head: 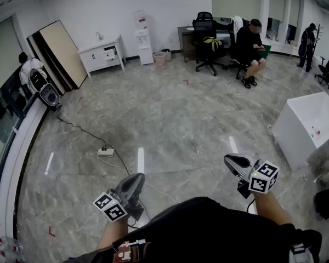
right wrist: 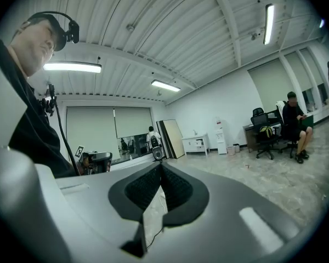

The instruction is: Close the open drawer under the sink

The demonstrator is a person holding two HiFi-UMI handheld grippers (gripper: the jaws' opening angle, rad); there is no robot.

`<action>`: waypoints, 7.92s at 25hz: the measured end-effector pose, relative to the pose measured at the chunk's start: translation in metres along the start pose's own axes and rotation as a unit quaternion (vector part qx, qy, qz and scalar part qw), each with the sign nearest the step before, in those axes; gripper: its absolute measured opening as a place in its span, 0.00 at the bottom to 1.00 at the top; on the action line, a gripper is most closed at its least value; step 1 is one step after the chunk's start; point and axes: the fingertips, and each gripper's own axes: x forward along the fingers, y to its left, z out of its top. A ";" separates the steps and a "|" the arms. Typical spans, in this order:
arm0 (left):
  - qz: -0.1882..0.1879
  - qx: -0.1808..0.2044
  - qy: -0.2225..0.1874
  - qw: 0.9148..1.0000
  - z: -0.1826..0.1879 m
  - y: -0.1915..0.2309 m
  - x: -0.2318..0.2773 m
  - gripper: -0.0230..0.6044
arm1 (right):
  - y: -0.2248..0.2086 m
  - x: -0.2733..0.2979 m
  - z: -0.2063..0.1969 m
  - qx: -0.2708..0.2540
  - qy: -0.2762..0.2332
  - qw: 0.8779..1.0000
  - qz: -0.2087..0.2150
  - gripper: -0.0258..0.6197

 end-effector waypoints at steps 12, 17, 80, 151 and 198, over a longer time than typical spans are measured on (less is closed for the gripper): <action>0.024 -0.010 -0.017 1.000 0.045 0.126 -0.059 0.03 | 0.026 0.146 0.003 -0.007 0.028 0.999 0.013 0.04; 0.045 -0.021 -0.015 0.999 0.050 0.150 -0.063 0.03 | 0.010 0.180 0.011 0.012 0.026 0.999 0.021 0.04; 0.089 0.019 -0.023 0.996 0.231 0.624 0.302 0.03 | -0.415 0.632 0.164 0.003 0.010 0.997 0.074 0.04; 0.211 0.051 -0.100 0.971 0.490 1.195 0.570 0.03 | -0.798 1.287 0.328 -0.032 0.044 0.985 0.165 0.04; 0.157 0.026 -0.055 0.986 0.662 1.650 0.706 0.03 | -0.981 1.715 0.412 -0.017 0.023 0.995 0.096 0.04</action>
